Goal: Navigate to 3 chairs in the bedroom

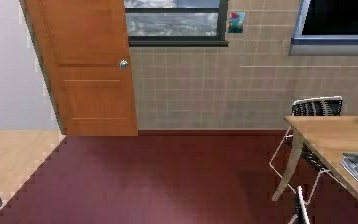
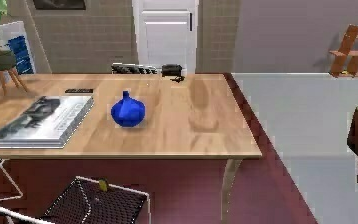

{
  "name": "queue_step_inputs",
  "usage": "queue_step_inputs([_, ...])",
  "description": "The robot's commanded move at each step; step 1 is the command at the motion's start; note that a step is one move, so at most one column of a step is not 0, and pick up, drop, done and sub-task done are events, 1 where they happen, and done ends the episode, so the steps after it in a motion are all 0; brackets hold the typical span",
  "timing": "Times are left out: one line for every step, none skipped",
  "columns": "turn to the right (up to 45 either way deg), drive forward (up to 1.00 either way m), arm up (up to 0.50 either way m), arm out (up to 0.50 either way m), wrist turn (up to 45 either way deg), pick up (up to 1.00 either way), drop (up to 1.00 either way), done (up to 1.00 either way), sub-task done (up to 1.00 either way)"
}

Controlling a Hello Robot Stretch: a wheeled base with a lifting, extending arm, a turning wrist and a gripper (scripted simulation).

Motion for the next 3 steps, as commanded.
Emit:
queue_step_inputs([-12.0,0.0,0.0,0.0,0.0,0.0,0.0,0.0,0.0])
queue_step_inputs([0.0,0.6,0.0,0.0,0.0,0.0,0.0,0.0,0.0])
queue_step_inputs([-45.0,0.0,0.0,0.0,0.0,0.0,0.0,0.0,0.0])
